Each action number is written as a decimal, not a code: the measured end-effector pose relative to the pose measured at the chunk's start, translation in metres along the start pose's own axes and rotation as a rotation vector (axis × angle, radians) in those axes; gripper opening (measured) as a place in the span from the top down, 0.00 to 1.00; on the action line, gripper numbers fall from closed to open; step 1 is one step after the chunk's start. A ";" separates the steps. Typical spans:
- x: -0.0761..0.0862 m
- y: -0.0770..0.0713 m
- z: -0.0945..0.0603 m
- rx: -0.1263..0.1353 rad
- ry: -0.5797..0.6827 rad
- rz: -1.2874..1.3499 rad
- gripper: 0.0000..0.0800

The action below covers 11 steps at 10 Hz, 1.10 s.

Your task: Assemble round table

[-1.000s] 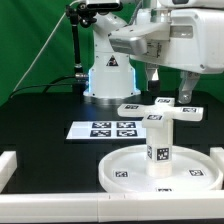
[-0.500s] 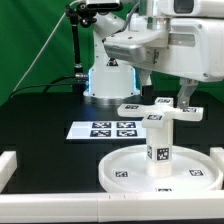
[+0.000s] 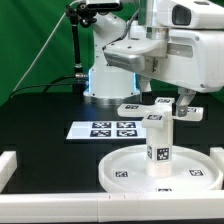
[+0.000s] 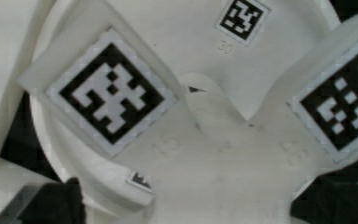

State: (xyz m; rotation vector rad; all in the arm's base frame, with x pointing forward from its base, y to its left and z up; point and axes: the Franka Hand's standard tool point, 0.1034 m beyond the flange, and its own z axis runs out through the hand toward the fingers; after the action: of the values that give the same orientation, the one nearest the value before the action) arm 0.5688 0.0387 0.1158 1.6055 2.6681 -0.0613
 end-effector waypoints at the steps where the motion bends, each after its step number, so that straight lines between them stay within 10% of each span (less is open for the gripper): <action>1: 0.000 -0.001 0.002 0.003 0.002 0.001 0.19; 11: 0.003 -0.005 0.001 0.032 0.007 0.085 0.19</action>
Offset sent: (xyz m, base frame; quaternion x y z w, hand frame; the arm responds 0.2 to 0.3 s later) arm 0.0016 0.0026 -0.0028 0.0008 0.0017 0.0028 1.0000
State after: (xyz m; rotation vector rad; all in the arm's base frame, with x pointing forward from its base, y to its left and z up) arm 0.5627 0.0393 0.1147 1.7294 2.6134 -0.0969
